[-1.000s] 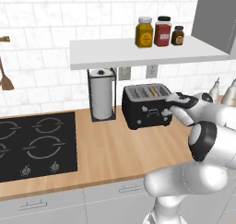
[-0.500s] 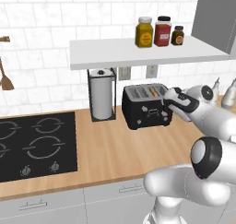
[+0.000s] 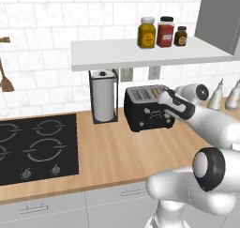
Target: Start the toaster. Once the lever pops up, take the bread to the plate on the dining counter.
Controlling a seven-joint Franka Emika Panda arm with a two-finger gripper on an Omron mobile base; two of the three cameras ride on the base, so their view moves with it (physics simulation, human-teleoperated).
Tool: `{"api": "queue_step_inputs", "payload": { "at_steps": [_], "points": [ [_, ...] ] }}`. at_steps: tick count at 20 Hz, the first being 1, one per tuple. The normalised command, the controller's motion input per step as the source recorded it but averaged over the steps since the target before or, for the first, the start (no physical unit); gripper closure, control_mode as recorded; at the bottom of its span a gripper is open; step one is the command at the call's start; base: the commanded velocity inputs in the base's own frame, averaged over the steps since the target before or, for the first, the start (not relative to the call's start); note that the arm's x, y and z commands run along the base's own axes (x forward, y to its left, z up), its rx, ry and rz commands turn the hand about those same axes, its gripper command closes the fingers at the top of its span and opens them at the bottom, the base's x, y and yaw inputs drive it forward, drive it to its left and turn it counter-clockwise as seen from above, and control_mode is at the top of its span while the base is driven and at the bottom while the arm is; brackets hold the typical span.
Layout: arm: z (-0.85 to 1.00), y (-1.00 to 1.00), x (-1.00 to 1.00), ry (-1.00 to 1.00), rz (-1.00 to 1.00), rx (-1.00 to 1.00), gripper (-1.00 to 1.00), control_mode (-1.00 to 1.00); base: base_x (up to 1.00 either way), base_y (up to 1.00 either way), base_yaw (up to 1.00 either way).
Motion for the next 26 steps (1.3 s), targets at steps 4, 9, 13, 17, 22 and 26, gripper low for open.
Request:
{"api": "queue_step_inputs", "payload": {
  "at_steps": [4, 9, 13, 17, 22, 26],
  "points": [
    [0.03, 0.12, 0.28, 0.0, -0.07, 0.0, -1.0, -1.0, 0.0, 0.0, 0.0],
    [0.0, 0.0, 0.12, 0.0, -0.04, 0.0, -1.0, -1.0, 0.0, 0.0, 0.0],
    [-0.02, 0.0, 0.11, 0.0, 0.0, 0.0, -1.0, -1.0, 0.0, 0.0, 0.0],
    [-0.17, 0.0, 0.17, 0.01, 0.0, 0.0, -1.0, -1.0, 0.0, 0.0, 0.0],
    [-0.16, 0.0, 0.09, 0.0, 0.0, 0.0, -1.0, -1.0, 0.0, 0.0, 0.0],
    [-0.23, 0.0, 0.15, 0.0, 0.0, -0.01, -1.0, -1.0, 0.0, 0.0, 0.0]
  ]
}}
